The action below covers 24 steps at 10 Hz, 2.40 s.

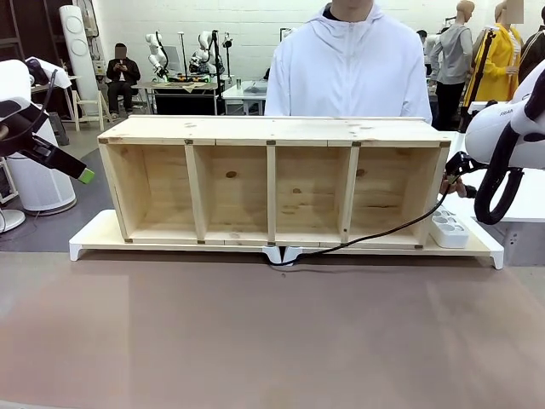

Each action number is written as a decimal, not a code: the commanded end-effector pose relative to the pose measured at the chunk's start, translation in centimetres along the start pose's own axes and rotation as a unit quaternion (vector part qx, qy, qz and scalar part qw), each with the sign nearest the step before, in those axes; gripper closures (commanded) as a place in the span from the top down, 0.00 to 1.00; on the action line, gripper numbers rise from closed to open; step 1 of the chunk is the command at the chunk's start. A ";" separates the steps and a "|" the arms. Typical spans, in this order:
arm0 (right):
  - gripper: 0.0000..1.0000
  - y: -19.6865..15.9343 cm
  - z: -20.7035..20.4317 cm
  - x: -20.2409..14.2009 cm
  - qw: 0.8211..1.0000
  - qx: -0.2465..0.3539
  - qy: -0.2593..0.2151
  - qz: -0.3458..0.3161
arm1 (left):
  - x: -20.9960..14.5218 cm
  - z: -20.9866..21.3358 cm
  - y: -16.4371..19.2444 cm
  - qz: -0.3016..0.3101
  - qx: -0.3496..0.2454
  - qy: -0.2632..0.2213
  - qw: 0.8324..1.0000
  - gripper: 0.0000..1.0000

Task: Perform cable management.
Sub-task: Release the Power Cable when the human grasps it.

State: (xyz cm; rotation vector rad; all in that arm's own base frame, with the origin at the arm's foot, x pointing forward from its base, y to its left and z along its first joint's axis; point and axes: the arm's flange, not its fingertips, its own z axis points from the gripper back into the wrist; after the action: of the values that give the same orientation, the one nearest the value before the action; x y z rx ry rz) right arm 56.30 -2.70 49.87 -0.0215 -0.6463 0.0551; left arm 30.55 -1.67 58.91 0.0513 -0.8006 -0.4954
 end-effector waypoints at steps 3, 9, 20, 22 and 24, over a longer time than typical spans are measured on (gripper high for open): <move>1.00 0.0 0.0 0.0 1.000 0.001 0.001 -0.002 | 0.0 0.0 0.1 0.003 -0.002 0.000 1.000 1.00; 1.00 0.0 0.0 0.0 1.000 0.001 0.001 -0.002 | 0.0 0.0 0.1 0.003 -0.002 0.000 1.000 1.00; 1.00 0.0 0.0 0.0 1.000 0.001 0.001 -0.002 | 0.0 0.0 0.1 0.003 -0.002 0.000 1.000 1.00; 1.00 0.0 0.0 0.0 1.000 0.001 0.001 -0.002 | 0.0 0.0 0.1 0.003 -0.002 0.000 1.000 1.00; 1.00 0.0 0.0 0.0 1.000 0.001 0.001 -0.002 | 0.0 0.0 0.1 0.003 -0.002 0.000 1.000 1.00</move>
State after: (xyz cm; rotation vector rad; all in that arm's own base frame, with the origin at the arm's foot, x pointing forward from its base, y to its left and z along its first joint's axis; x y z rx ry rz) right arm 56.30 -2.70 49.87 -0.0215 -0.6463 0.0551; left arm 30.55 -1.67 58.91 0.0513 -0.8006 -0.4954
